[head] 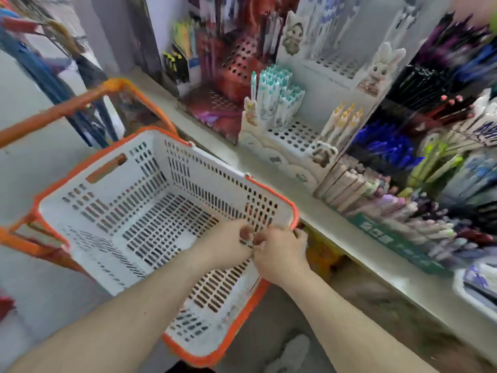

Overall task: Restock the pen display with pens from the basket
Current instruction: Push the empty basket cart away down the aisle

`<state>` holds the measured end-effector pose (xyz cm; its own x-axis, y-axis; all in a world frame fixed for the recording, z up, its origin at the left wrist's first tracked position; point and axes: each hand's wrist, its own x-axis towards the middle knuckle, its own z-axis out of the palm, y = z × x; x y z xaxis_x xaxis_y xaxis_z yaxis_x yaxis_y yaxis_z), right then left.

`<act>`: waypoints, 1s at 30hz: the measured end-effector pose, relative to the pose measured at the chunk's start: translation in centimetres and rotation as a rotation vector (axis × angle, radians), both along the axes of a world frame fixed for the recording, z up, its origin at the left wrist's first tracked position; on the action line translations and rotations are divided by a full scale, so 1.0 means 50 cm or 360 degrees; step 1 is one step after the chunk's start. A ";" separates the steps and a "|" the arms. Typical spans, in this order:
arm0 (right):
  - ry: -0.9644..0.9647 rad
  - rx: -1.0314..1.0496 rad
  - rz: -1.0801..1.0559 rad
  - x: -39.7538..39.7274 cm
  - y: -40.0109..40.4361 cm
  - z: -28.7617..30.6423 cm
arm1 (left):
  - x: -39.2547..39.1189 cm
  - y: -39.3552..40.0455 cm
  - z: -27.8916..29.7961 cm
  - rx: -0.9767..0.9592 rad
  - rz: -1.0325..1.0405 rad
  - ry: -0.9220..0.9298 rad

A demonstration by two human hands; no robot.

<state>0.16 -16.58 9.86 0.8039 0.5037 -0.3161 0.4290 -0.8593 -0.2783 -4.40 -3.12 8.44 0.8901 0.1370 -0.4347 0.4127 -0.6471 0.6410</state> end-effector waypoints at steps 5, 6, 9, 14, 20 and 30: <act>-0.0021 -0.0217 0.0039 -0.082 0.004 -0.016 | -0.073 -0.003 -0.015 -0.0236 -0.0553 0.0417; -0.0068 -0.0225 0.0052 -0.091 0.001 -0.016 | -0.081 -0.015 -0.014 -0.0287 -0.0620 0.0444; -0.0138 -0.0223 0.0051 -0.103 -0.007 -0.009 | -0.090 -0.050 -0.018 -0.0321 -0.0694 0.0362; -0.0185 -0.0226 -0.0008 -0.124 -0.040 -0.017 | -0.104 -0.089 -0.024 -0.0277 -0.0726 0.0337; -0.0094 -0.0266 -0.0121 -0.167 -0.145 -0.023 | -0.139 -0.184 -0.038 -0.0272 -0.0806 0.0341; -0.0003 -0.0465 -0.0349 -0.236 -0.373 0.002 | -0.220 -0.420 -0.038 -0.0437 -0.0786 0.0326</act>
<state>-11.62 -35.22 9.94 0.8836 0.2078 -0.4196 0.2259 -0.9741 -0.0068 -15.38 -24.11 6.54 0.7141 -0.4132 -0.5651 0.2379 -0.6160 0.7510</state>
